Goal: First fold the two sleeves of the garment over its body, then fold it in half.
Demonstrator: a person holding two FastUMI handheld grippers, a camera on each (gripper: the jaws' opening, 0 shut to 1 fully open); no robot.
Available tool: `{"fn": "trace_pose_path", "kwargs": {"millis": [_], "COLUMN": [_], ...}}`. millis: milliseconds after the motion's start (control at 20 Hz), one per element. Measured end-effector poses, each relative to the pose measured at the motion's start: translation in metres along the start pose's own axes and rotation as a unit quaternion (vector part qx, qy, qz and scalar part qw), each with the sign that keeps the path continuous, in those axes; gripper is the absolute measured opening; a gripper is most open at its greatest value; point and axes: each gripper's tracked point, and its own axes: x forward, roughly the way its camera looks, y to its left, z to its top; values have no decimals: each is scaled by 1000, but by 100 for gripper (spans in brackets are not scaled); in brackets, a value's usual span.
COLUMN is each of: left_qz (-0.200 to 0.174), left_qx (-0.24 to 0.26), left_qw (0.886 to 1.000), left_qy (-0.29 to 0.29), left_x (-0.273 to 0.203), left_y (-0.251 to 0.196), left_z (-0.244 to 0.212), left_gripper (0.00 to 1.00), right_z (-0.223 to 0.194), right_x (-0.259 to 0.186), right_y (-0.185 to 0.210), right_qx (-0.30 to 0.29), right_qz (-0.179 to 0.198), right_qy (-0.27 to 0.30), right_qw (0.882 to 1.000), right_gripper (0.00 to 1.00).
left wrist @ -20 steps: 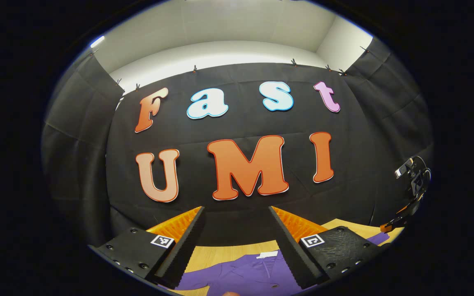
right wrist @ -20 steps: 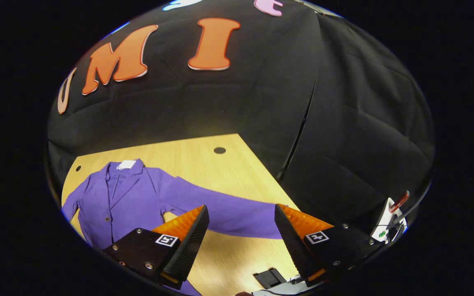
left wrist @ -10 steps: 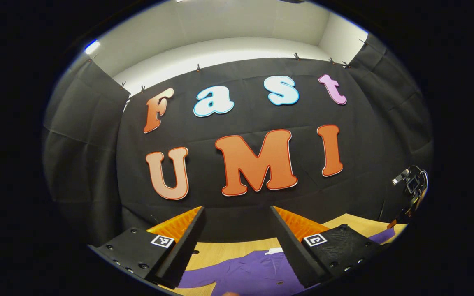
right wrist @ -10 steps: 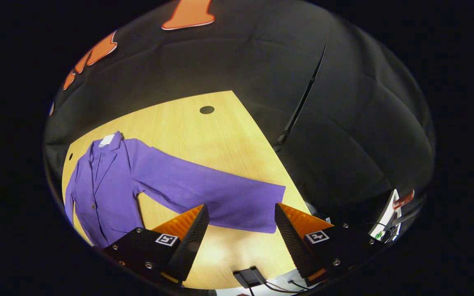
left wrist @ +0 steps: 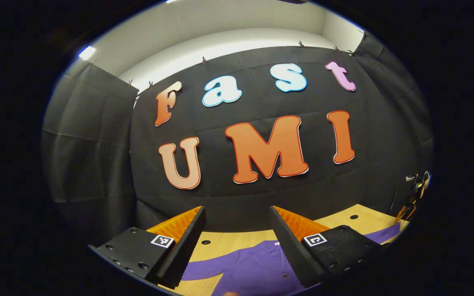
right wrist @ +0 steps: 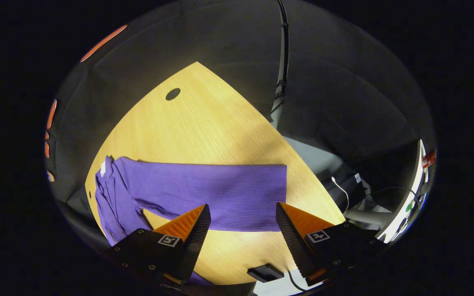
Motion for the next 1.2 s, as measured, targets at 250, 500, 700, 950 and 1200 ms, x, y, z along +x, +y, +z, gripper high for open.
{"fn": "trace_pose_path", "kwargs": {"millis": [250,500,700,950,1200], "left_qz": [7,-6,-4,-16,-30], "left_qx": [18,26,41,59,68], "left_qw": [1000,998,998,997,996], "left_qy": [12,49,57,56,39], "left_x": [-15,-28,-36,-42,-37], "left_y": [-15,-30,-33,-38,-25], "left_z": [-4,-20,-21,-18,-11], "left_gripper": [98,98,98,100,100], "right_z": [-5,-9,-10,-12,-5], "right_x": [31,55,57,58,53], "right_y": [-10,-30,-43,-25,-2], "right_qx": [5,15,0,-33,21], "right_qz": [3,-20,-67,-68,-19], "right_qy": [37,48,45,30,31], "right_qw": [999,999,997,997,999], "right_gripper": [95,94,83,42,3]}}
